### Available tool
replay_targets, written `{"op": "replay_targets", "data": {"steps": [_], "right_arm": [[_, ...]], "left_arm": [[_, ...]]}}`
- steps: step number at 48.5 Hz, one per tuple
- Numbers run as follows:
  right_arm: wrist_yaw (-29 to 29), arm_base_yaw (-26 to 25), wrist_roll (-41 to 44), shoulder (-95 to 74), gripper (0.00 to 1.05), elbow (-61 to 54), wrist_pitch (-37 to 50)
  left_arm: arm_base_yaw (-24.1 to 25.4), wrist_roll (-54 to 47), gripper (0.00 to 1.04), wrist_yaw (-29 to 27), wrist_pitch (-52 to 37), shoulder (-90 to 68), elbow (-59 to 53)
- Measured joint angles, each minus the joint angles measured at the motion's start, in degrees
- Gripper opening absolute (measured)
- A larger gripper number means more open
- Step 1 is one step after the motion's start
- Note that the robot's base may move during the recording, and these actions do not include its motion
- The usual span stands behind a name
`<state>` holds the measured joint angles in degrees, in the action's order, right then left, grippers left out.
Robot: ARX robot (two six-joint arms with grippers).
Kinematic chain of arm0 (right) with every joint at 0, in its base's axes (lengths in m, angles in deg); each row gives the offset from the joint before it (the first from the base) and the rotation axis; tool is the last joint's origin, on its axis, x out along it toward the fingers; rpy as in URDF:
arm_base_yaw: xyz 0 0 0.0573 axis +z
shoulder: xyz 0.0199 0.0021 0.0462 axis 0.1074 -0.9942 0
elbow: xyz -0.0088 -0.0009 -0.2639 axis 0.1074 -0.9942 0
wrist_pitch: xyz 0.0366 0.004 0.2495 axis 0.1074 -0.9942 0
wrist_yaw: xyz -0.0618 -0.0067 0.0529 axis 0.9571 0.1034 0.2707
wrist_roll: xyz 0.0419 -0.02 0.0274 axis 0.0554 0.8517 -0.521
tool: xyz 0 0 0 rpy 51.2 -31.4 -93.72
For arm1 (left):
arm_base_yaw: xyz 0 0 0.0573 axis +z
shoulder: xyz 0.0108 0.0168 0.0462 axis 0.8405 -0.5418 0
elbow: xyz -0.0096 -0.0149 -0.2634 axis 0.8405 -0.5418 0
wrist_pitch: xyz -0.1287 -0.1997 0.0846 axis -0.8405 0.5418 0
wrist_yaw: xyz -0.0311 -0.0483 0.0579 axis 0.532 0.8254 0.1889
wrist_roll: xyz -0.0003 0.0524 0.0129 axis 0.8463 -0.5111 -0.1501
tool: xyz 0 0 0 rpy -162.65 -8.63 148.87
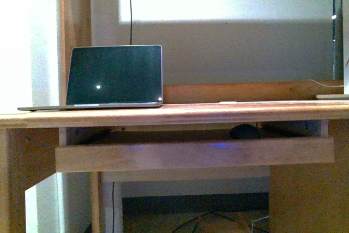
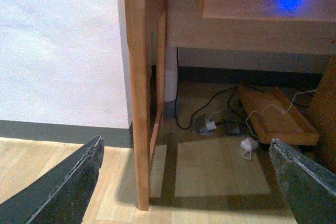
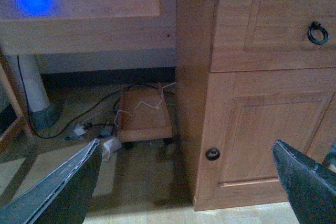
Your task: Place mouse
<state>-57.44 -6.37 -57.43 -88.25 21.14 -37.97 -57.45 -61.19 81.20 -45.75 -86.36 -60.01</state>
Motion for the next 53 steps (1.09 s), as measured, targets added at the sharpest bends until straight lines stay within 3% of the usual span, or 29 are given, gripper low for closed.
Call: {"op": "replay_targets", "data": {"steps": [12, 16, 19, 23, 26, 30, 39, 47, 53], "right_arm": [[0.02, 0.0, 0.0, 0.0, 0.97, 0.0, 0.02], [0.02, 0.0, 0.0, 0.0, 0.97, 0.0, 0.02], [0.04, 0.0, 0.0, 0.0, 0.97, 0.0, 0.02], [0.02, 0.0, 0.0, 0.02, 0.97, 0.0, 0.02], [-0.02, 0.0, 0.0, 0.02, 0.97, 0.0, 0.02], [0.02, 0.0, 0.0, 0.02, 0.97, 0.0, 0.02], [0.02, 0.0, 0.0, 0.02, 0.97, 0.0, 0.02], [0.0, 0.0, 0.0, 0.02, 0.97, 0.0, 0.02], [0.02, 0.0, 0.0, 0.02, 0.97, 0.0, 0.02]], "left_arm": [[0.0, 0.0, 0.97, 0.02, 0.0, 0.0, 0.0], [-0.92, 3.67, 0.97, 3.48, 10.34, -6.47, 4.09], [-2.08, 2.54, 0.97, 3.93, 9.31, -11.17, 4.15], [-1.05, -3.61, 0.97, 6.23, 1.75, -19.61, 4.17], [2.84, -11.98, 0.97, 8.92, -10.75, -32.28, 4.98], [7.32, -24.33, 0.97, 8.33, -27.93, -51.28, 9.42], [7.91, -49.35, 0.97, 9.97, -50.21, -81.35, 20.87], [5.01, -67.36, 0.97, 13.49, -55.04, -95.67, 29.99], [3.19, -74.42, 0.97, 15.54, -56.5, -101.22, 36.15]]}}
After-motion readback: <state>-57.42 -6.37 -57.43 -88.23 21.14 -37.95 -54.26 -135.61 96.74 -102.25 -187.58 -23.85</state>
